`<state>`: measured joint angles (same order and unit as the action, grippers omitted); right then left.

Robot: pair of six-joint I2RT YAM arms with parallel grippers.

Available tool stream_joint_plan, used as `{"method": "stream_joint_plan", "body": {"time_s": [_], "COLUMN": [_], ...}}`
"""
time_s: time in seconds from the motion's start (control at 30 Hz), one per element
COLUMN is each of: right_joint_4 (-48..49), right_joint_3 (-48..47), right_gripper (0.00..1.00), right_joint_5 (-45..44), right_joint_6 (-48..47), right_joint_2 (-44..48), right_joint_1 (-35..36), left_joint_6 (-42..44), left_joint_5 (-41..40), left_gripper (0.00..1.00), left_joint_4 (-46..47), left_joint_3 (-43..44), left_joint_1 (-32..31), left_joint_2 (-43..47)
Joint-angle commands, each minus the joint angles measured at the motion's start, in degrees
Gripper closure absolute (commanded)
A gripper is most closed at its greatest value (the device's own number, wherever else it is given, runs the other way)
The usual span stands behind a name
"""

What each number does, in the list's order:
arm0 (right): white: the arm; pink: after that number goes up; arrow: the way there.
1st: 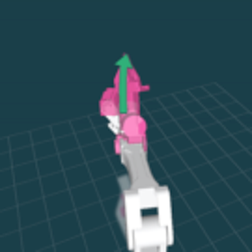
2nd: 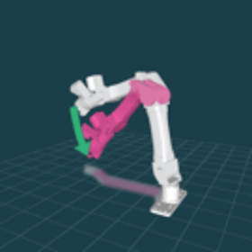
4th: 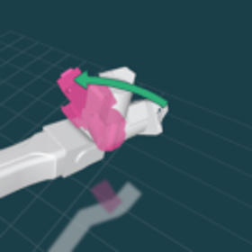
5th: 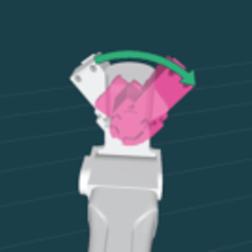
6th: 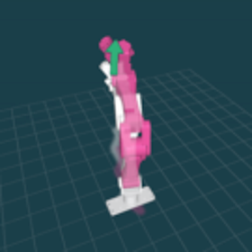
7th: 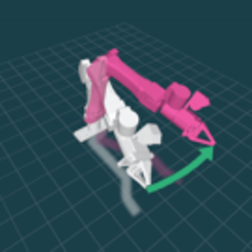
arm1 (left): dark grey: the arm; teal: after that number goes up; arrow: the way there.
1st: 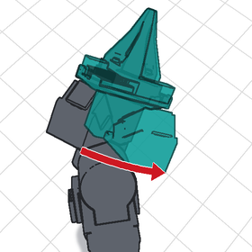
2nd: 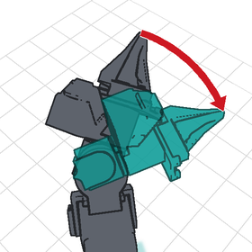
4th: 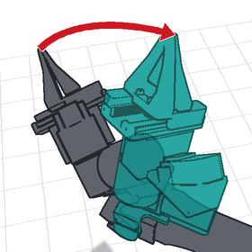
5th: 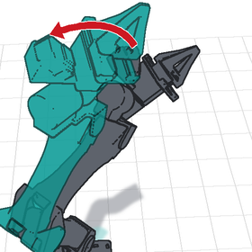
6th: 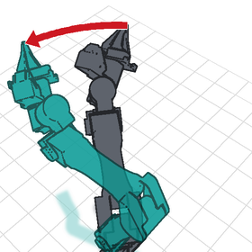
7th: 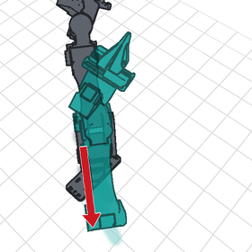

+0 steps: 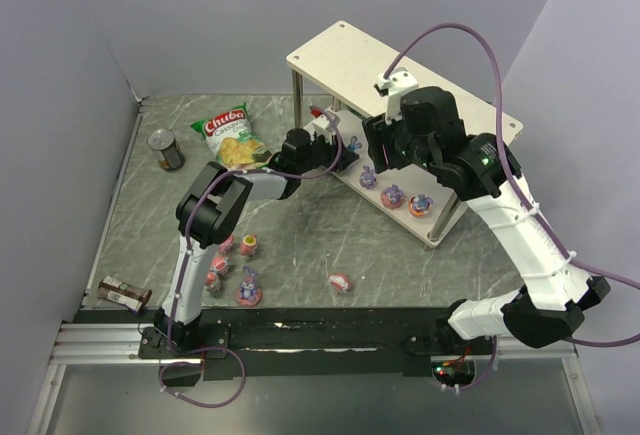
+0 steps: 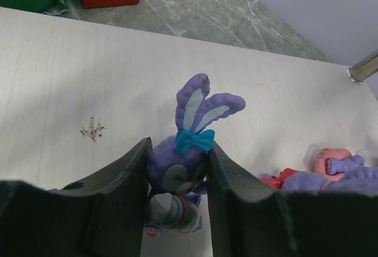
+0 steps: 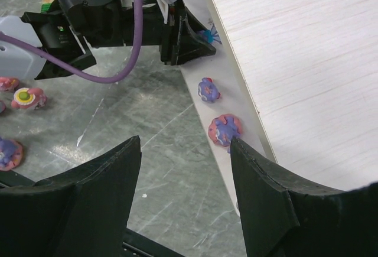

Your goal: Place and organize the plastic toys onto the shelf

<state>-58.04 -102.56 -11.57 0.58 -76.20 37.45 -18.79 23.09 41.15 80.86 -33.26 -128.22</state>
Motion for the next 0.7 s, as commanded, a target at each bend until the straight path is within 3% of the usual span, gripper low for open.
{"method": "stream_joint_plan", "body": {"time_s": [0.0,0.3,0.53,0.67], "right_joint_4": [0.0,-0.4,0.0,0.4], "right_joint_3": [-3.3,-4.3,-4.0,-3.3], "right_gripper": [0.31,0.31,0.30,0.30], "right_joint_5": [-2.1,-2.9,-3.5,-3.2], "right_joint_6": [0.4,-0.1,-0.1,-0.1], "right_joint_2": [-0.1,-0.6,-0.8,-0.7], "right_joint_1": [-0.1,-0.1,-0.2,-0.1], "left_joint_6": [-3.6,-6.0,-5.7,-5.3], "left_joint_5": [2.3,4.3,4.0,3.5], "left_gripper": [0.89,0.80,0.64,0.61], "left_joint_4": [2.9,4.8,5.1,5.0], "left_joint_3": [0.8,-0.2,-1.1,-1.6], "left_joint_1": [0.7,0.9,0.9,0.9], "left_joint_2": [-0.5,-0.8,0.0,0.3]}}
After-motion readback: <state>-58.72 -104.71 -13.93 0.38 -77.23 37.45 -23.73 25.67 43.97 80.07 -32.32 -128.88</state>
